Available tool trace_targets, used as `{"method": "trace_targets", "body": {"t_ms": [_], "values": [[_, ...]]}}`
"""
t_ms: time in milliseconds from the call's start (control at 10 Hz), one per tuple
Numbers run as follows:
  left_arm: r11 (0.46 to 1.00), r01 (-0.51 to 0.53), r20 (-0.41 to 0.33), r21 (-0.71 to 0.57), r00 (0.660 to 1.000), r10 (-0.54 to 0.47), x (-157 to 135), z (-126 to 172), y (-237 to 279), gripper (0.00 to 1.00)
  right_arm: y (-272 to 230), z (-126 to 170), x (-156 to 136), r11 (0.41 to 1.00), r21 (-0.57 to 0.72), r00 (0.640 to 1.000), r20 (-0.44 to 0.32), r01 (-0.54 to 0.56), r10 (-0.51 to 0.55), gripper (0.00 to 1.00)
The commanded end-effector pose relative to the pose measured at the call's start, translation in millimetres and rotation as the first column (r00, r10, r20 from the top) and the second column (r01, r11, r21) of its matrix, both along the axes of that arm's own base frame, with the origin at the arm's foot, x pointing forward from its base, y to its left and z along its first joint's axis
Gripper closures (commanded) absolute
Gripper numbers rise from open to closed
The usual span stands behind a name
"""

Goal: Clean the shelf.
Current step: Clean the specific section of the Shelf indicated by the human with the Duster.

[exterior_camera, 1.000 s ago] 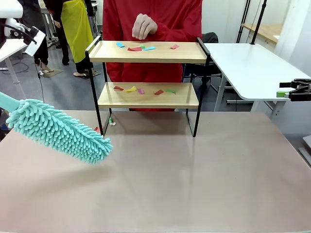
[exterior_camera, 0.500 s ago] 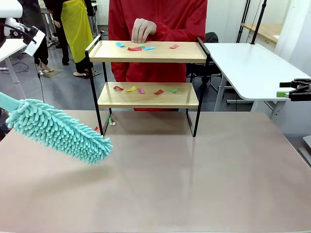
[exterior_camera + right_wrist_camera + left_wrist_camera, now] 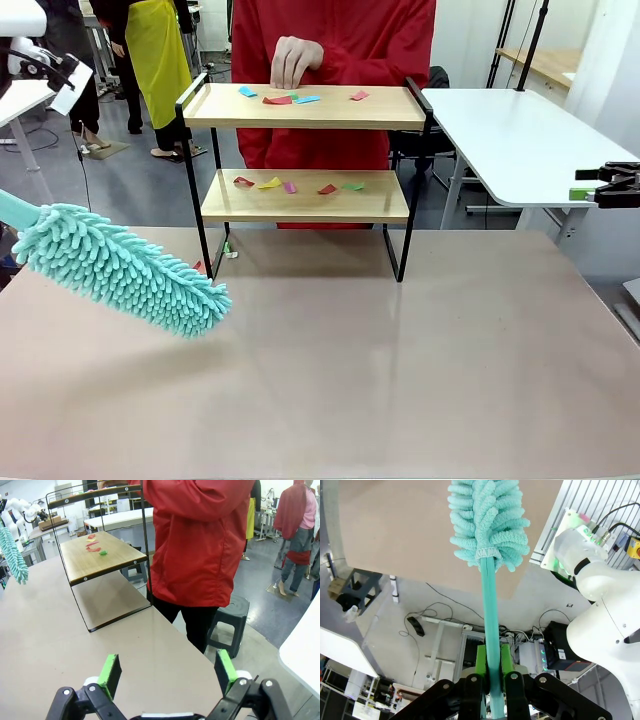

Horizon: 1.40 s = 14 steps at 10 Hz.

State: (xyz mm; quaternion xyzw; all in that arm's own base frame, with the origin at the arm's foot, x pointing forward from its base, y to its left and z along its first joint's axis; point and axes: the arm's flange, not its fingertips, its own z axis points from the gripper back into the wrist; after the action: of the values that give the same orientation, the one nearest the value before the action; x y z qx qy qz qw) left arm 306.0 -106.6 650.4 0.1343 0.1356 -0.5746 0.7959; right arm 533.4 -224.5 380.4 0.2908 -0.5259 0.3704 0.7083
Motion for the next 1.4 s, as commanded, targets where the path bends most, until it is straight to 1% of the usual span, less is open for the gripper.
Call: {"method": "trace_targets", "body": {"t_ms": [0,300,500,600,700,800,900,1000,1100,1200,1300], "values": [[1.0,-0.007,0.006,-0.002,1.0,0.007,-1,2,2,0.87,2,2,-1,1.0,0.002,1.0,0.004,-0.002,0.002,0.0],[1.0,0.0,0.0,0.0,1.0,0.0,0,0,0,0.87,2,2,-1,1.0,0.002,1.0,0.004,-0.002,0.002,0.0],[0.982,0.119,0.071,-0.147,0.991,-0.11,1,-2,2,0.87,2,2,-1,1.0,0.002,1.0,0.004,-0.002,0.002,0.0],[0.964,0.172,0.079,-0.202,0.984,-0.159,1,-1,1,0.87,2,2,-1,1.0,0.002,1.0,0.004,-0.002,0.002,0.0],[0.932,0.219,0.134,-0.289,0.973,-0.187,1,3,0,0.87,2,2,-1,1.0,0.002,1.0,0.004,-0.002,0.002,0.0],[0.888,0.271,0.204,-0.371,0.957,-0.207,-1,7,-4,0.87,2,2,-1,1.0,0.002,1.0,0.004,-0.002,0.002,0.0],[0.869,0.266,0.251,-0.417,0.953,-0.171,2,14,-10,0.87,2,2,-1,1.0,0.002,1.0,0.004,-0.002,0.002,0.0],[0.823,0.293,0.3,-0.486,0.941,-0.158,1,16,-22,0.87,2,2,-1,1.0,0.002,1.0,0.004,-0.002,0.002,0.0],[0.778,0.335,0.366,-0.532,0.919,-0.146,-3,23,-37,0.87,2,2,-1,1.0,0.002,1.0,0.004,-0.002,0.002,0.0],[0.752,0.358,0.419,-0.554,0.9,-0.12,-9,39,-59,0.87,2,2,-1,1.0,0.002,1.0,0.004,-0.002,0.002,0.0],[0.757,0.368,0.455,-0.54,0.884,-0.105,-18,50,-77,0.87,2,2,-1,1.0,0.002,1.0,0.004,-0.002,0.002,0.0]]}}
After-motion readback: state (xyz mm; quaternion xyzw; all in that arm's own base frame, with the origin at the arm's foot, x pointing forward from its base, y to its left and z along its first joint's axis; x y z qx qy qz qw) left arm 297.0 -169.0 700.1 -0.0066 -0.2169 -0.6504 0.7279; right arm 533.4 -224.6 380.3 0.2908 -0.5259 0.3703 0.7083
